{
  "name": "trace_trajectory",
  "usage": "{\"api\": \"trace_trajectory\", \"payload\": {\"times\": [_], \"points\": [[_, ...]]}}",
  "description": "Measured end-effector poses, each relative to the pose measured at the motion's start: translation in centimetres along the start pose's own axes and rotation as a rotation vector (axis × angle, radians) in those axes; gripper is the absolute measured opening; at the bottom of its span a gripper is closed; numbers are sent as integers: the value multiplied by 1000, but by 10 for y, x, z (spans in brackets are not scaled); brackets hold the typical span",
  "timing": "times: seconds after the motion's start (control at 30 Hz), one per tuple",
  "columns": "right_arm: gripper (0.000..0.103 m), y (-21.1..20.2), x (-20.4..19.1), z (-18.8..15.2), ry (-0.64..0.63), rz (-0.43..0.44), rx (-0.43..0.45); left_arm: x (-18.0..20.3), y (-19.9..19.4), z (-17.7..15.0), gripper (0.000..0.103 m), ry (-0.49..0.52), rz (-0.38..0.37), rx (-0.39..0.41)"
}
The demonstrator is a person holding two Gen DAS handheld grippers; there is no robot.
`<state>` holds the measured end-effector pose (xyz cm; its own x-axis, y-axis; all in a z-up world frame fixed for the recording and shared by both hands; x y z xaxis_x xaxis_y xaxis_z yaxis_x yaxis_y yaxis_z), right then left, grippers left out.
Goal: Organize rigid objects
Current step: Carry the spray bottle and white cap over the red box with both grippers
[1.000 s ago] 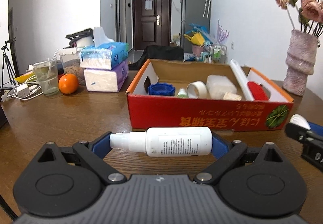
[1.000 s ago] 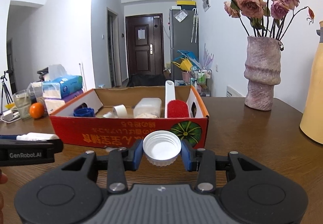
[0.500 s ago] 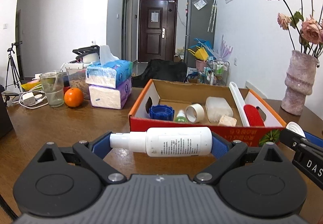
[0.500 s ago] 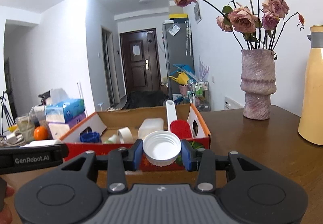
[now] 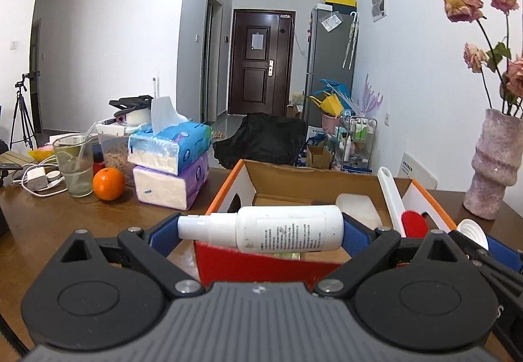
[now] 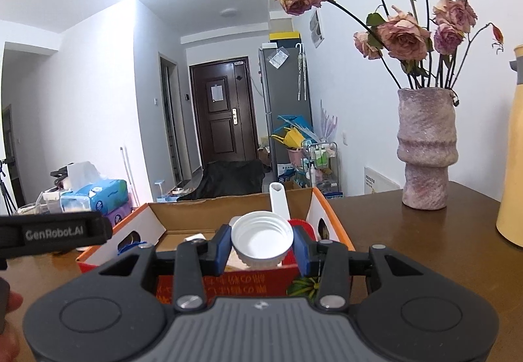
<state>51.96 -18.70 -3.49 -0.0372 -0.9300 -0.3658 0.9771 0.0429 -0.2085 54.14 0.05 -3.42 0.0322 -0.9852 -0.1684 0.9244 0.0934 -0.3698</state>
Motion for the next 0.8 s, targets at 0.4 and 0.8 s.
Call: {"api": "trace_trajectory", "payload": {"times": [0.4, 0.8], "points": [[39, 45, -5, 3, -27, 5, -12, -3, 45, 14, 99, -15, 10, -10], [39, 86, -6, 3, -47, -6, -40, 0, 78, 27, 99, -10, 7, -8]]}}
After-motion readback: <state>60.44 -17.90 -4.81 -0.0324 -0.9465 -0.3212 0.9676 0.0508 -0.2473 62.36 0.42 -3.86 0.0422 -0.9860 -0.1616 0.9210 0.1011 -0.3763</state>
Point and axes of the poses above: each gripper's, at about its wrist camera, not at the fingertips, and y roughly the way its jaws point, x to its right, z to its top, the point moved 8 cm from there along y, roughly the way its jaws point, and after that the axes turned 14 degrees about y, right-handed, at the moved point
